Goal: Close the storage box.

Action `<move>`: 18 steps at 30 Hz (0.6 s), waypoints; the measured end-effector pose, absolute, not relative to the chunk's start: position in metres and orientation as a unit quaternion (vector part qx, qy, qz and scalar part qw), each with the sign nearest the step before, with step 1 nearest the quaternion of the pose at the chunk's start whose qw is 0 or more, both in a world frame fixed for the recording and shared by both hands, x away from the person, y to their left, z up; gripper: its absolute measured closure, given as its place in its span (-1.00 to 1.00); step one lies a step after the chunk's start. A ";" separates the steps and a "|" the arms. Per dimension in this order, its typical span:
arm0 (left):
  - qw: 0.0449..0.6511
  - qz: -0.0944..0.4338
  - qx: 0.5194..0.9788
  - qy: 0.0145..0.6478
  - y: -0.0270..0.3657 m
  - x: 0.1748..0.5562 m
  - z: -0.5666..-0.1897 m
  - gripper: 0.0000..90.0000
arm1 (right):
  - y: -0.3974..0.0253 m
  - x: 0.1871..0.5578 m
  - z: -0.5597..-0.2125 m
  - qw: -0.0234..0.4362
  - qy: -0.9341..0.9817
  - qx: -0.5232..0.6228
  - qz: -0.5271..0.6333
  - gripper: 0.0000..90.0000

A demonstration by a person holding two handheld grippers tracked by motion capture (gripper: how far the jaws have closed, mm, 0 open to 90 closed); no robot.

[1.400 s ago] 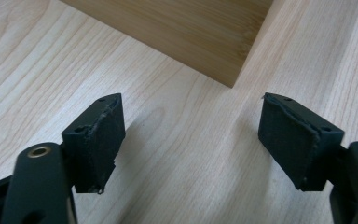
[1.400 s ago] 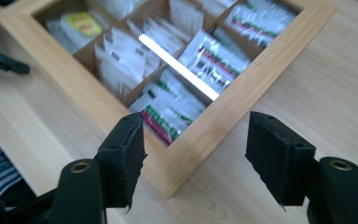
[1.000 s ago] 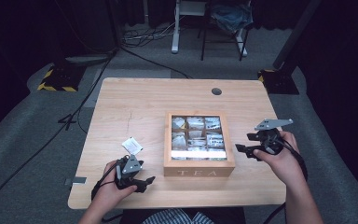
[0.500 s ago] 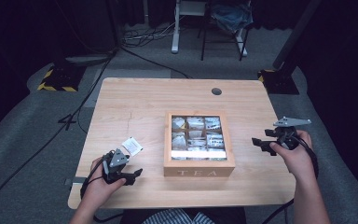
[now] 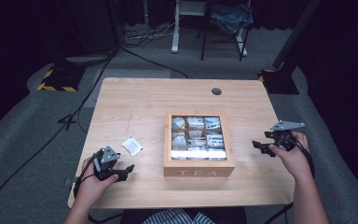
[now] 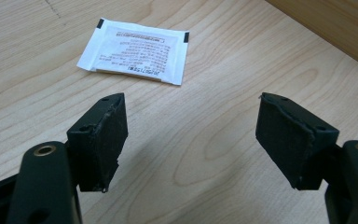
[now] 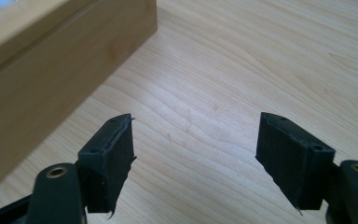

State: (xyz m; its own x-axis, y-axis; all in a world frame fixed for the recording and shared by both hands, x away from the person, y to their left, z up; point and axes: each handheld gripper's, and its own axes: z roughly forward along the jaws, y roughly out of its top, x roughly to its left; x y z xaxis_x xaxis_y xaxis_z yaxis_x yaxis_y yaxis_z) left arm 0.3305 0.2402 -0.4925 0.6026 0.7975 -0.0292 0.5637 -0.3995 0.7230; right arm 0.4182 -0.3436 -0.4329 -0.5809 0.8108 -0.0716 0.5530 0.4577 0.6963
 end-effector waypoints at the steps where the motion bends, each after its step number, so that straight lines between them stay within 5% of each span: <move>1: 0.361 0.162 0.817 0.419 0.240 0.331 -0.493 -0.43 | -0.343 0.419 -0.436 0.203 0.834 0.407 0.313 -0.39; 18: 0.349 0.172 0.810 0.440 0.249 0.337 -0.501 -0.45 | -0.346 0.433 -0.487 0.179 0.827 0.435 0.309 -0.41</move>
State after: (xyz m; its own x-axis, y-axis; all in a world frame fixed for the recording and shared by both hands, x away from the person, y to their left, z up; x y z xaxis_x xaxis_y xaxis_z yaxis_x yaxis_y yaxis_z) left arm 0.3366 0.2490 -0.5005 0.5539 0.8321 -0.0278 0.5918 -0.3700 0.7162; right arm 0.4332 -0.3463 -0.4866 -0.5576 0.8296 -0.0274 0.6087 0.4311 0.6661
